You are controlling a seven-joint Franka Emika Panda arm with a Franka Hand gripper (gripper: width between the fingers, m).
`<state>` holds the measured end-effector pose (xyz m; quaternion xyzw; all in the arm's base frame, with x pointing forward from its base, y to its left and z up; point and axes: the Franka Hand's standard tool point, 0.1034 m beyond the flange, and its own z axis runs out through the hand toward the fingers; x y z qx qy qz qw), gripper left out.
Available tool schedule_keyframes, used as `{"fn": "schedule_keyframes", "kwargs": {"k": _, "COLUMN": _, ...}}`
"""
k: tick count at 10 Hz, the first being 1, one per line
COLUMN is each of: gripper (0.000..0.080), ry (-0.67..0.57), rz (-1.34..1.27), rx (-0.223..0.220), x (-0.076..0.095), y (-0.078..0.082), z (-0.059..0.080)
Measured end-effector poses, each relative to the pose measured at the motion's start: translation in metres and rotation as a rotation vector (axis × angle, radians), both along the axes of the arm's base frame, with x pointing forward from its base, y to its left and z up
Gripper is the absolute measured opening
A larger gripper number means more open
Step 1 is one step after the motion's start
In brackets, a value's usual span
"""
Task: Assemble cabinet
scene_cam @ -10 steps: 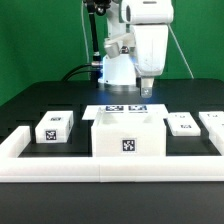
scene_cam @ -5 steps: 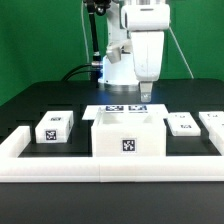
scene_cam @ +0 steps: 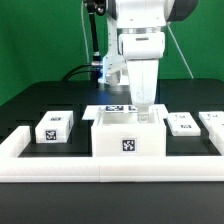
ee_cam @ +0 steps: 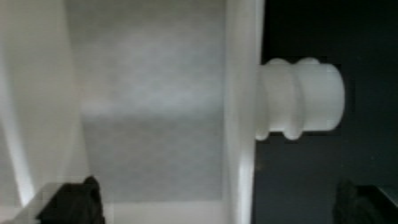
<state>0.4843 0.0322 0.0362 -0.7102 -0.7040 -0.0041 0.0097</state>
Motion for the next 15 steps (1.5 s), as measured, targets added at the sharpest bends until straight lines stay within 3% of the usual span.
{"fn": "schedule_keyframes", "kwargs": {"k": 4, "gripper": 0.065, "ry": 0.01, "rz": -0.003, "rx": 0.003, "x": -0.0038, "y": 0.0005, "z": -0.0084}}
{"fn": "schedule_keyframes", "kwargs": {"k": 6, "gripper": 0.04, "ry": 0.011, "rz": -0.004, "rx": 0.003, "x": -0.0038, "y": 0.0003, "z": -0.0085}}
{"fn": "schedule_keyframes", "kwargs": {"k": 7, "gripper": 0.04, "ry": 0.011, "rz": -0.004, "rx": 0.002, "x": -0.0038, "y": 0.0002, "z": -0.0085}}
{"fn": "schedule_keyframes", "kwargs": {"k": 9, "gripper": 0.0053, "ry": 0.011, "rz": -0.004, "rx": 0.002, "x": -0.0038, "y": 0.0001, "z": -0.0085}}
{"fn": "schedule_keyframes", "kwargs": {"k": 15, "gripper": 0.0027, "ry": 0.011, "rz": -0.005, "rx": 0.002, "x": -0.0038, "y": -0.0002, "z": -0.0085}}
